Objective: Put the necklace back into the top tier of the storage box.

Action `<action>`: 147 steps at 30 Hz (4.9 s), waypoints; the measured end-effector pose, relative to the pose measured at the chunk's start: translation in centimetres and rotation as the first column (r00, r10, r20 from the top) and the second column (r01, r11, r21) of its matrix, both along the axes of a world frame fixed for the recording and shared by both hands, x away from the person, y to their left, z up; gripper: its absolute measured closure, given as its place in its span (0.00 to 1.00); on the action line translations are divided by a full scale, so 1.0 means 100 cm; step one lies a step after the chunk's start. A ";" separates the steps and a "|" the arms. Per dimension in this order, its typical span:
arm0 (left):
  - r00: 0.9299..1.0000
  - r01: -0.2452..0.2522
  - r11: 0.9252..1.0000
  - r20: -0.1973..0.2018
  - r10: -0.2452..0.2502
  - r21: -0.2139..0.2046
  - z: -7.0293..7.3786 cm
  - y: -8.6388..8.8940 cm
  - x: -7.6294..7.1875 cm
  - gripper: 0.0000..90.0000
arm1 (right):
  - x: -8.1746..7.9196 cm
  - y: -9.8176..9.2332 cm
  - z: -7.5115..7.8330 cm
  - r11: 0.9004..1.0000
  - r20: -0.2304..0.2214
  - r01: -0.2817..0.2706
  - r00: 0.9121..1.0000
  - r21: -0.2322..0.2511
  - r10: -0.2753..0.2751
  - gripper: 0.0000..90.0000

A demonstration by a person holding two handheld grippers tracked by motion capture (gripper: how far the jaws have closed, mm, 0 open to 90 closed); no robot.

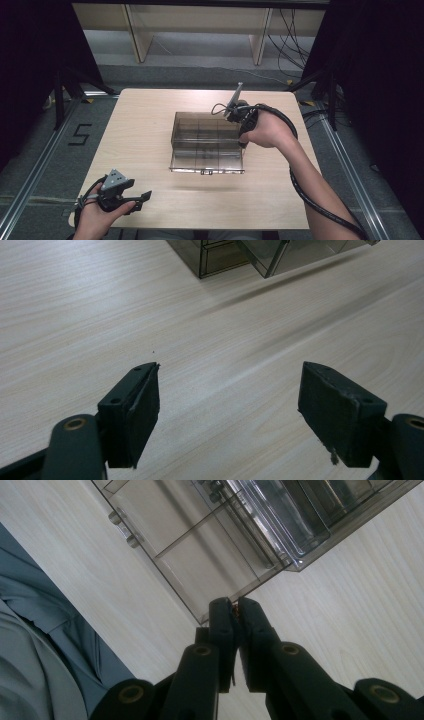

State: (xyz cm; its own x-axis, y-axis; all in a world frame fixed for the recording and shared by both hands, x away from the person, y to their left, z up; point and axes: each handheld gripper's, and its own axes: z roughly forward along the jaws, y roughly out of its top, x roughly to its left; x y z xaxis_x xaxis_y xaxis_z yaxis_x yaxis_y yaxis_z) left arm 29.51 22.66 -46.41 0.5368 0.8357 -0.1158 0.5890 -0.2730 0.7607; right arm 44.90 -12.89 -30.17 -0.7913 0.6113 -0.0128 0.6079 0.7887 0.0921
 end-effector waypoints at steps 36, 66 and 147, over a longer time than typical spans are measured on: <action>1.000 0.004 1.000 -0.004 -0.004 -0.005 0.001 -0.001 0.000 0.27 | 0.004 0.018 -0.015 1.000 -0.012 -0.005 1.000 -0.003 0.005 0.95; 1.000 0.006 1.000 0.001 -0.006 -0.008 0.000 -0.001 0.000 0.27 | 0.007 0.029 -0.028 0.999 -0.015 -0.051 0.999 0.001 0.051 0.95; 1.000 0.010 1.000 0.002 -0.010 -0.002 0.002 -0.001 0.000 0.27 | 0.012 0.026 -0.074 0.999 -0.085 -0.018 0.996 -0.037 0.015 0.95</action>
